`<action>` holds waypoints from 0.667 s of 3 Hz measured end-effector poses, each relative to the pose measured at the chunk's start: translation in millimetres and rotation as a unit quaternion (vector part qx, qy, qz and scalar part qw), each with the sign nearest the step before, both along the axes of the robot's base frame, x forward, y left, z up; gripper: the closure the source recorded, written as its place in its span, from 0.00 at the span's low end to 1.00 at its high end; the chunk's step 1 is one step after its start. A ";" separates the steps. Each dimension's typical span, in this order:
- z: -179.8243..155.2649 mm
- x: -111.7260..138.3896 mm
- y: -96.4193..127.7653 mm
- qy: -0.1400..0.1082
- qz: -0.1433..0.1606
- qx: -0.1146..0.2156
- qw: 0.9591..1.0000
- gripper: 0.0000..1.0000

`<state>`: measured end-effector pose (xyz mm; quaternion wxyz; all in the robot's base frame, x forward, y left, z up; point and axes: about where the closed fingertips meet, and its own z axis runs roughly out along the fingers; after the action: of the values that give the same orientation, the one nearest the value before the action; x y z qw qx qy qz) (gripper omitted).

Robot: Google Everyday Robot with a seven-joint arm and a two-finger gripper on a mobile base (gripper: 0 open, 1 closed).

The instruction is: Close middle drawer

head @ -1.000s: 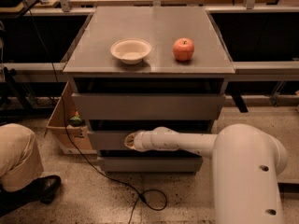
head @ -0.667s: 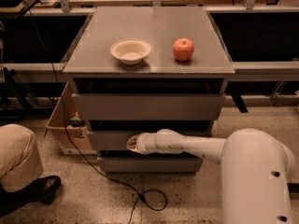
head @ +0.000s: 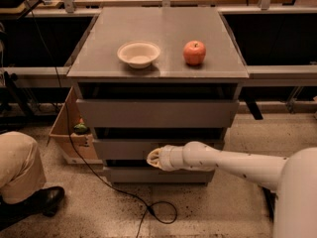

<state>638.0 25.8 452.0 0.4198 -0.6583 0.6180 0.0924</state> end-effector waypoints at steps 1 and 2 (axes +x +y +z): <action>34.9 -34.3 -26.2 0.007 0.000 -0.040 0.999 1.00; 72.4 -38.0 -32.3 -0.015 0.005 -0.059 0.998 0.97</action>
Offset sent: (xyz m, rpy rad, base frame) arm -0.0360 -0.0277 0.0379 -0.0851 0.0140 0.0009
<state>600.0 -6.5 524.3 0.3892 -0.6860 0.6129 0.0477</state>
